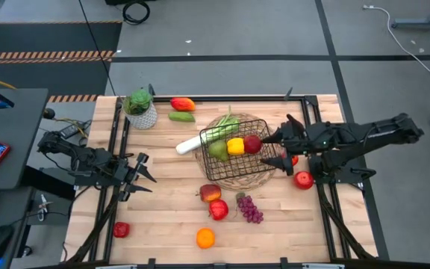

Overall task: Build produce basket
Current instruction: Put the apple into the wire basket

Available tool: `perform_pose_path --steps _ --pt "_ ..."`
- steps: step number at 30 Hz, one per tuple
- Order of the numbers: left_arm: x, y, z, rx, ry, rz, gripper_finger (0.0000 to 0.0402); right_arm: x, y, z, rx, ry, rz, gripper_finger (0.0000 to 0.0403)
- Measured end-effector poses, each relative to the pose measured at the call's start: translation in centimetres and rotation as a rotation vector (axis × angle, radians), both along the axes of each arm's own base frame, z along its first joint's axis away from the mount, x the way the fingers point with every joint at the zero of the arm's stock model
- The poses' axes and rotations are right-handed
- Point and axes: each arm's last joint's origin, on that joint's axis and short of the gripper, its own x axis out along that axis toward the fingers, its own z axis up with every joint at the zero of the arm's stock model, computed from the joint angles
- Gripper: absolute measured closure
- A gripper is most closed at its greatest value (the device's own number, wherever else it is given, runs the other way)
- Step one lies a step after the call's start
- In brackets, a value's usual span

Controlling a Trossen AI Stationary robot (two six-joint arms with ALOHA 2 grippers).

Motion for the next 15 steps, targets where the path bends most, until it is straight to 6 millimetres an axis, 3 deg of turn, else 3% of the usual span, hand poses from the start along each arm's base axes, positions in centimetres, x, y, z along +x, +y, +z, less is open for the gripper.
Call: perform_pose_path --steps 6,15 --pt "0.0 0.0 0.0 0.0 0.0 0.0 0.023 1.6 1.4 -1.6 0.028 -0.066 0.107 0.0003" --pt "0.0 0.0 0.0 0.0 0.0 0.0 0.023 5.8 4.5 -4.0 0.015 0.012 0.192 0.0003"
